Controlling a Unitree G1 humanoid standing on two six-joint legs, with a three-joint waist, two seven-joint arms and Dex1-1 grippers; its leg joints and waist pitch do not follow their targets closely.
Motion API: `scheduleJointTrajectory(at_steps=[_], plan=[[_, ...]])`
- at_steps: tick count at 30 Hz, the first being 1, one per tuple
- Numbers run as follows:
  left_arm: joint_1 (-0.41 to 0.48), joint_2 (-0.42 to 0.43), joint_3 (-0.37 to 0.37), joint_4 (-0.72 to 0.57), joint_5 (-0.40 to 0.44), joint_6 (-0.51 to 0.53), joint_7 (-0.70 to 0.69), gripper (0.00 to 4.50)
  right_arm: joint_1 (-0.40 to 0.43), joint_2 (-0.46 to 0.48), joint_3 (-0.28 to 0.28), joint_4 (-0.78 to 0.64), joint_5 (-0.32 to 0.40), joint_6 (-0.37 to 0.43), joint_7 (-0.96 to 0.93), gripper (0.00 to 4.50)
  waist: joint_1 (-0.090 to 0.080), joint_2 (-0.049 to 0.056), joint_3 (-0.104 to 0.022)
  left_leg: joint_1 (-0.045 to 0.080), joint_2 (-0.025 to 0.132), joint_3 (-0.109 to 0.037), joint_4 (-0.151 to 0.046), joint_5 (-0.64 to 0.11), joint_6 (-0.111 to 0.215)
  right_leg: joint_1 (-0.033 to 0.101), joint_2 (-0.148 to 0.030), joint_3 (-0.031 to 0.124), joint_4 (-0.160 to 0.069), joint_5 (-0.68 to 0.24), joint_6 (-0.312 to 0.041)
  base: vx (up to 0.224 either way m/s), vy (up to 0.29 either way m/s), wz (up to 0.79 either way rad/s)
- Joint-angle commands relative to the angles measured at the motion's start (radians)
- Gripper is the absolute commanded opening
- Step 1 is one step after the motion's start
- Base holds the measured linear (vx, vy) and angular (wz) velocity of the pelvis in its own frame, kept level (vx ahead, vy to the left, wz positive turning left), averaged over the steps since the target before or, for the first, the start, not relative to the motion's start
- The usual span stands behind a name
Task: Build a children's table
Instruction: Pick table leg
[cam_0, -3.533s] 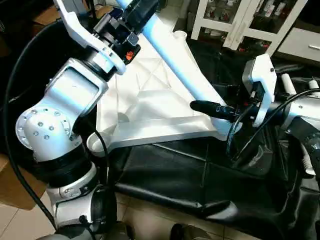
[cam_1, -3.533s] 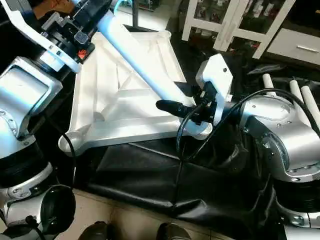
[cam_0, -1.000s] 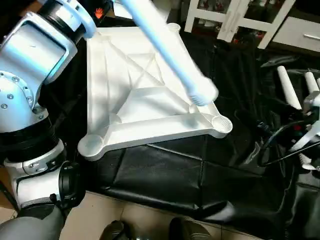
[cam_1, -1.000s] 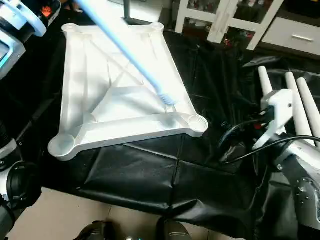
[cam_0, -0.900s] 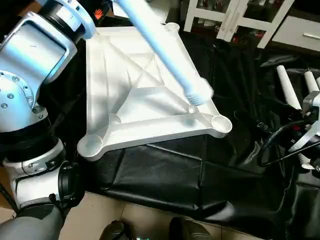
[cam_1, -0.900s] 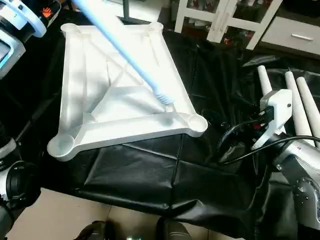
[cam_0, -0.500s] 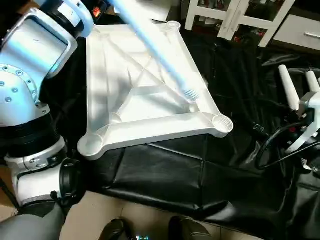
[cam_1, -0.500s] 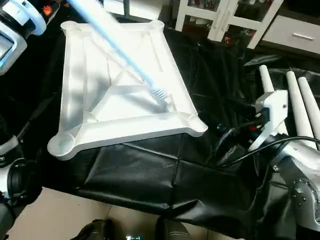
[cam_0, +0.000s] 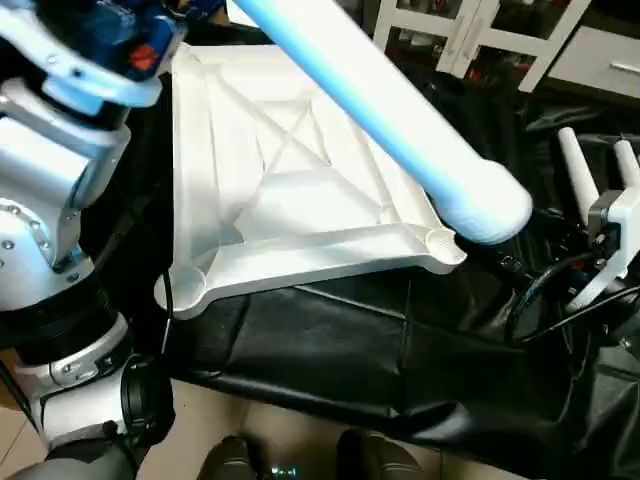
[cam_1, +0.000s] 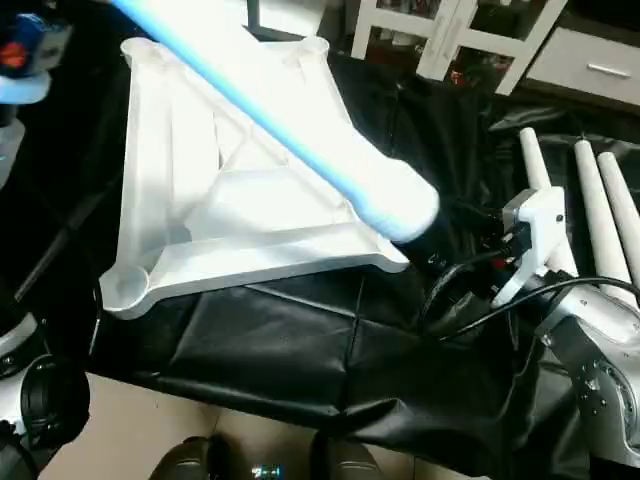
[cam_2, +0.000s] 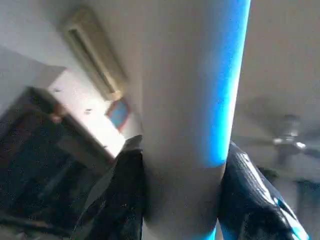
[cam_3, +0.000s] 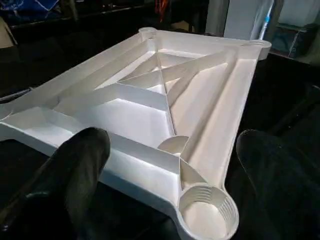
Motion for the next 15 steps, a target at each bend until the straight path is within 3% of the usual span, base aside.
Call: scheduleJointTrajectory(at_steps=[1, 10, 12, 14, 15], plan=[[0.007, 0.011, -0.007, -0.028, -0.03, -0.001, -0.035, 1.61, 0.015, -0.011, -0.001, -0.018, 0.002, -0.014, 0.001, 4.5, 0.001, 0.007, -0.07, 0.025, 0.059, -0.022, -0.07, 0.069, 0.086, 0.065, -0.08, 0.058, -0.047, -0.022, -0.259, 0.0, 0.0, 0.0], [0.022, 0.038, -0.008, -0.022, -0.05, -0.005, -0.074, 1.61, 0.011, -0.012, 0.004, -0.012, 0.0, -0.024, 0.001, 4.5, 0.0, 0.007, -0.068, 0.027, 0.06, -0.021, -0.073, 0.045, 0.07, 0.066, -0.081, 0.058, -0.049, -0.056, -0.252, 0.0, 0.0, 0.0], [0.028, 0.051, -0.014, -0.022, -0.018, -0.015, -0.05, 1.61, 0.009, -0.012, 0.005, -0.011, -0.002, -0.025, -0.001, 4.5, -0.001, 0.007, -0.07, 0.026, 0.06, -0.022, -0.072, 0.056, 0.073, 0.067, -0.08, 0.058, -0.047, -0.035, -0.251, 0.0, 0.0, 0.0], [0.0, 0.07, -0.057, 0.031, 0.112, -0.016, 0.099, 1.61, 0.004, -0.011, 0.005, -0.014, -0.001, -0.024, -0.004, 4.5, -0.003, 0.005, -0.07, 0.024, 0.062, -0.023, -0.071, 0.052, 0.079, 0.067, -0.079, 0.058, -0.048, -0.033, -0.245, 0.0, 0.0, 0.0], [-0.023, 0.076, -0.084, 0.074, 0.187, -0.011, 0.194, 1.61, 0.001, -0.01, 0.004, -0.017, 0.002, -0.023, -0.006, 4.5, -0.003, 0.005, -0.069, 0.026, 0.062, -0.023, -0.07, 0.034, 0.081, 0.067, -0.079, 0.059, -0.051, -0.065, -0.226, 0.0, 0.0, 0.0]])
